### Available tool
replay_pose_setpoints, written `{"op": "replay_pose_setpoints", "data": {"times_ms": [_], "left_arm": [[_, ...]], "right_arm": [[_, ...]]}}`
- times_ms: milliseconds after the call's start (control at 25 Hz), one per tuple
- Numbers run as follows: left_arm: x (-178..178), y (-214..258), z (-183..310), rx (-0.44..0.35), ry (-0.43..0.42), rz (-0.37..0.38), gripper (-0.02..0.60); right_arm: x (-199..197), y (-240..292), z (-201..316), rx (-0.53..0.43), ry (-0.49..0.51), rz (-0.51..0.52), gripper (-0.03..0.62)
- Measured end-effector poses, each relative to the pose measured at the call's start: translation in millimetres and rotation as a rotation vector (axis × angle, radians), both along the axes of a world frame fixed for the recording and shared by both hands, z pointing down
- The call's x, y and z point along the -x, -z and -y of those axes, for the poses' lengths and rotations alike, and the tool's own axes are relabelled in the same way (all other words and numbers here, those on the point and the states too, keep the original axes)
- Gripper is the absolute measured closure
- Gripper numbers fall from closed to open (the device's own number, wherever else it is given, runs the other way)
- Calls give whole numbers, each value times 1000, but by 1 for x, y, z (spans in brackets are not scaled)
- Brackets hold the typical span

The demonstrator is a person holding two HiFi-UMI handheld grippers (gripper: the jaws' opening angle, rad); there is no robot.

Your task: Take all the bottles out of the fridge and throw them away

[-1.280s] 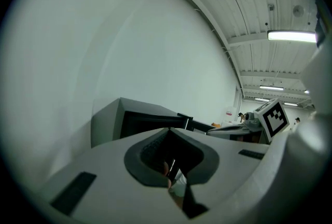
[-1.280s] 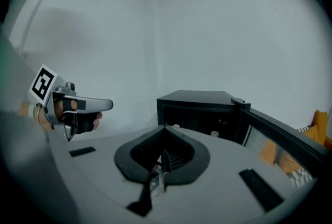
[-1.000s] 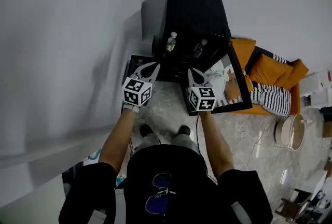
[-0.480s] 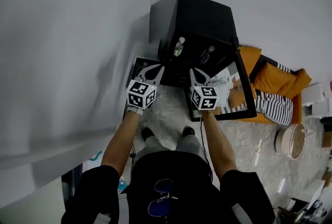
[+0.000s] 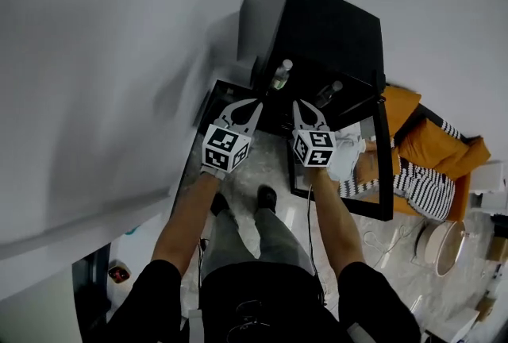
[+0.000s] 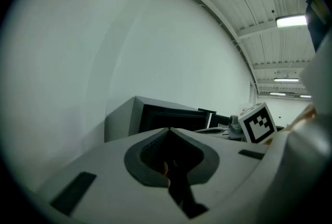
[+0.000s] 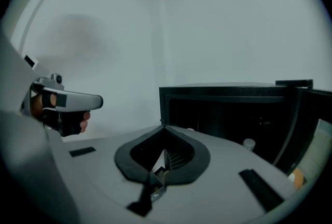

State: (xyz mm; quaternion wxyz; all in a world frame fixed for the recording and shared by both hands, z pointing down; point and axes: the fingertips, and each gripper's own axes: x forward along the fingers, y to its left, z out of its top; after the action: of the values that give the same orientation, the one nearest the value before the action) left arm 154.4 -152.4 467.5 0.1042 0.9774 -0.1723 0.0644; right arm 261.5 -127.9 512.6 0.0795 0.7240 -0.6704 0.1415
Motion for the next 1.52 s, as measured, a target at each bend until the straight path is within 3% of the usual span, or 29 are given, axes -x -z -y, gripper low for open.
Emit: {"op": "replay_pose_setpoints", "data": {"times_ms": [440,720,1000,1520], "left_arm": [[-58,-83,32,0,68,29,581],[-75,-122,54,-18,107,-3,581],[-91,-150,76,-72,88,-22,581],[-106,-175,95,-129,39,-26,581]], "right_arm": [[-54,-95,70,-2,69,-8,577],[-79,-134,111,-30,80,-28,476],[-93,-159,152,-70,82,-38,362],[-100,-170,181,-170,50,-96,356]]}}
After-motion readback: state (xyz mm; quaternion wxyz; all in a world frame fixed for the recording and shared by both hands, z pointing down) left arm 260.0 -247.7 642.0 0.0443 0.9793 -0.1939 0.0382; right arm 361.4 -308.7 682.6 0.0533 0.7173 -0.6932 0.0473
